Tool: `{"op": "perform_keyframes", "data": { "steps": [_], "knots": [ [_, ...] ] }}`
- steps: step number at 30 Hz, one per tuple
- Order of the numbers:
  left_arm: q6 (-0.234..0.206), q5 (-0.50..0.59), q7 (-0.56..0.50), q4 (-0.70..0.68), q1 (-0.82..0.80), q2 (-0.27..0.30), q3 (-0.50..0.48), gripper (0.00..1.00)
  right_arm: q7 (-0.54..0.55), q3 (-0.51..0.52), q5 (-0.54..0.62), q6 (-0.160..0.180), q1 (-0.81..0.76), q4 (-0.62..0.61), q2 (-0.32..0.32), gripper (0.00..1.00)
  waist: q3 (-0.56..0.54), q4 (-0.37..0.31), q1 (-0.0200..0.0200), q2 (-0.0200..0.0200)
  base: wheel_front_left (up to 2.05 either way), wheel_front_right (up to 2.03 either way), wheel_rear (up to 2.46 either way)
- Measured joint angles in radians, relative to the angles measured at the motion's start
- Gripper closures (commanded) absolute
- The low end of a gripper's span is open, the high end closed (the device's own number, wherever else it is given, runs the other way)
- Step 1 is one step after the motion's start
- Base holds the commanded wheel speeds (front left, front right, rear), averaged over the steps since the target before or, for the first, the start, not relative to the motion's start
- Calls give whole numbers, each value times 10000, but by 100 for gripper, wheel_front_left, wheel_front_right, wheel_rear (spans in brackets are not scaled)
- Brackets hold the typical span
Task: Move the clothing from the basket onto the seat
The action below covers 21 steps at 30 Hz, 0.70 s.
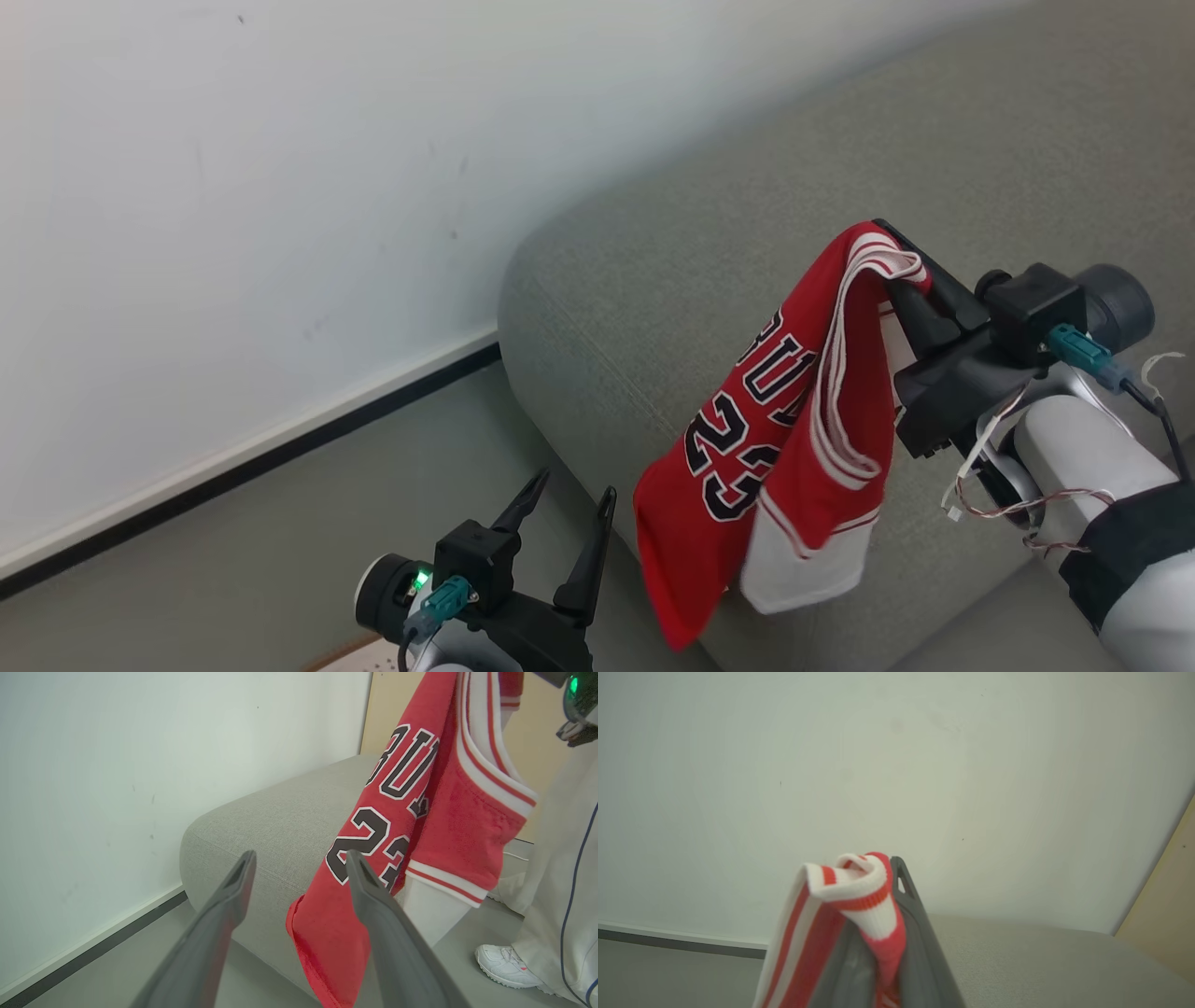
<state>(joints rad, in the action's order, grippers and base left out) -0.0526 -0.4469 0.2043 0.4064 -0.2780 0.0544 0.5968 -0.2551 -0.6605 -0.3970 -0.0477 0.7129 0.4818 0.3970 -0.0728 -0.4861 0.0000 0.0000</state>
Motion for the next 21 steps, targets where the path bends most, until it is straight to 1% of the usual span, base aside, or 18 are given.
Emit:
{"op": "perform_keyframes", "data": {
  "steps": [3,6,8,10,14,17,21],
  "knots": [
    [-2,79,13,-25,-17,8,6,0,111,-52,0,-130,265,94,-56,100,259,-140,1,1,0,0,0],
    [-15,121,86,-58,-35,12,13,0,196,105,-305,-278,941,433,-286,100,512,-246,0,0,0,0,0],
    [-15,291,79,-52,-107,31,163,0,259,157,-336,-330,1443,619,-242,100,682,-289,1,0,0,0,0],
    [-63,403,50,-94,-209,35,259,0,265,456,-374,-334,1900,802,-79,100,865,-284,1,1,0,0,0],
    [-102,683,-52,-397,-438,196,301,0,353,1080,-481,-407,3059,1264,476,100,1266,-141,1,1,0,0,0],
    [-104,830,-113,-713,-540,487,301,0,431,1582,-654,-405,4034,1628,765,100,1599,67,1,1,0,0,0],
    [-94,1011,-242,-1160,-717,834,328,0,556,1998,-825,-405,4965,2004,1001,100,2076,401,2,1,0,0,0]
  ]
}}
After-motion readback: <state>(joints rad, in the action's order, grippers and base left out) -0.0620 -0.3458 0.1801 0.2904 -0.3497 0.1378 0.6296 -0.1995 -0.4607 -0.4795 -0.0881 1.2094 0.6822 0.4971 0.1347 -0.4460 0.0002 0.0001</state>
